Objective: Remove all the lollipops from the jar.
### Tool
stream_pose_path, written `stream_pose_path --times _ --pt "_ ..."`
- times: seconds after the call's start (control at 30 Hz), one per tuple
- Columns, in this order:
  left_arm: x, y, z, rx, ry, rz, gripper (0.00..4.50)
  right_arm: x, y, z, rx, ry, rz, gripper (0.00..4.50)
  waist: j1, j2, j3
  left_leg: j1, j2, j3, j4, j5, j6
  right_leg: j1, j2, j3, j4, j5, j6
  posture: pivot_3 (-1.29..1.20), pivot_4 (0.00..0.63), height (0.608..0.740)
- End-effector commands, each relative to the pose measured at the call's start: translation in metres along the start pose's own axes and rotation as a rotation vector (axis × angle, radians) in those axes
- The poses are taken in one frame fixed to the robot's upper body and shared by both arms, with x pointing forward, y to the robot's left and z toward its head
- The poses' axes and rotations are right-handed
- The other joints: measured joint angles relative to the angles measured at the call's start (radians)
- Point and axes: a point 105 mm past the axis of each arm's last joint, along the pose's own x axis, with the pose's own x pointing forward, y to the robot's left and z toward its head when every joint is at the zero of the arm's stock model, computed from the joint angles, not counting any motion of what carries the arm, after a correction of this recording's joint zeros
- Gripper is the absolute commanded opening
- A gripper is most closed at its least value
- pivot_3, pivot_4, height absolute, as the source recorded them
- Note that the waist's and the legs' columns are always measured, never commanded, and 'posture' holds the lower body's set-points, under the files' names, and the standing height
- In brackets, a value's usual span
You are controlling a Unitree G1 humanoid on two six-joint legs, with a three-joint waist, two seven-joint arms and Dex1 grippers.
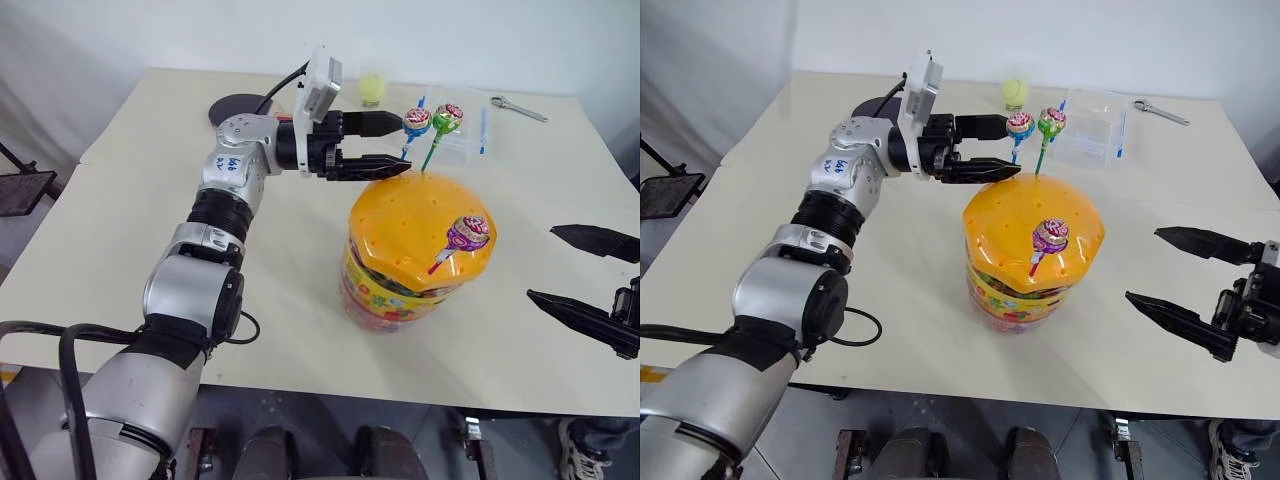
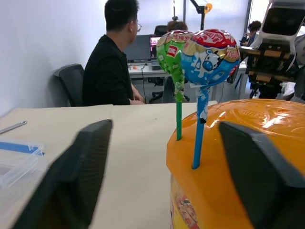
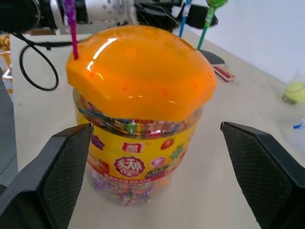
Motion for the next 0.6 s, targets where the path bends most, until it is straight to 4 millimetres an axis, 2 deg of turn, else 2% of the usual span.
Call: stream_pose_path --times 0.03,0.27,0.4,0.6 --pt "0.01 -0.001 0.011 0.042 0.0 -0.034 2.31 -0.001 0.0 0.02 -0.054 -0.083 -0.01 4.5 -0.001 0.0 0.0 0.0 0.0 0.0 0.0 0.0 0.0 0.0 0.0 0.0 0.0 0.0 0.0 0.0 0.15 0.74" --pt "0.013 -0.001 0.019 0.05 -0.015 -0.043 0.07 0.0 -0.004 0.022 -0.044 -0.107 -0.021 4.5 0.0 0.0 0.0 0.0 0.0 0.0 0.0 0.0 0.0 0.0 0.0 0.0 0.0 0.0 0.0 0.0 0.15 0.74" --pt "0.009 0.002 0.027 0.068 -0.018 -0.031 0.03 0.001 -0.01 0.021 -0.051 -0.108 -0.036 4.5 -0.001 0.0 0.0 -0.001 0.0 0.0 0.001 0.0 0.0 0.0 0.0 0.0 0.0 0.0 0.0 0.0 0.15 0.74" --pt "0.001 0.01 0.061 0.148 -0.021 0.029 0.03 0.0 -0.018 0.021 -0.066 -0.098 -0.043 4.5 -0.003 0.0 0.0 -0.001 0.0 -0.001 0.001 0.0 0.0 0.0 0.0 -0.001 0.0 0.0 0.0 0.0 0.15 0.74"
